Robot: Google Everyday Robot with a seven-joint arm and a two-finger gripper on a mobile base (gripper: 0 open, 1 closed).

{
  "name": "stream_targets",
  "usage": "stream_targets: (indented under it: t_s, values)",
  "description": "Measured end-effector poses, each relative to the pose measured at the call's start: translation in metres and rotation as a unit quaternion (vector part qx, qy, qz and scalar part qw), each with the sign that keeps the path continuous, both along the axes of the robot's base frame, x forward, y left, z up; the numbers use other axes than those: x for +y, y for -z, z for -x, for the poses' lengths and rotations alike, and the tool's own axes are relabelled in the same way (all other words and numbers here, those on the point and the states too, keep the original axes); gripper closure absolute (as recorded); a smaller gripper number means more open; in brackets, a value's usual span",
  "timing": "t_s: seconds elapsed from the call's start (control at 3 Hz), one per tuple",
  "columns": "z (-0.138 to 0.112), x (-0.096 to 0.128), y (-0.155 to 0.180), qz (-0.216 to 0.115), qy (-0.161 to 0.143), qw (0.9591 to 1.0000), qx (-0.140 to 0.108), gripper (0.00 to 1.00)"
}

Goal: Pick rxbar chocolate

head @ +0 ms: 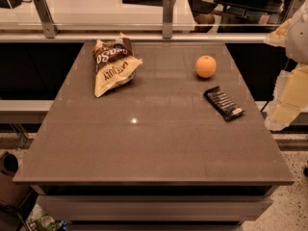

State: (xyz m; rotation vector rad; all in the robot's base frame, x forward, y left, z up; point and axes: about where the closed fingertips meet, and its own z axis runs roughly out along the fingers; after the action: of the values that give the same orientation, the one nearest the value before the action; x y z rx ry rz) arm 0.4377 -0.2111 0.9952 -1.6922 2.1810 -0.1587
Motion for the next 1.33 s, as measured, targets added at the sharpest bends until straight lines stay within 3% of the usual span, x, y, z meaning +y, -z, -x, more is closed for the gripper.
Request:
stream_targets:
  t_s: [0.67,1.0,1.33]
  values:
    - [0.000,0.001,0.000,-0.007,0.002,1.0000,-0.004,0.00]
    - [-0.004,0.003,0.012,-0.042,0.016,0.9990,-0.005,0.00]
    - [-0.010,0.004,0.026,-0.089,0.038,0.9953,-0.008,0.00]
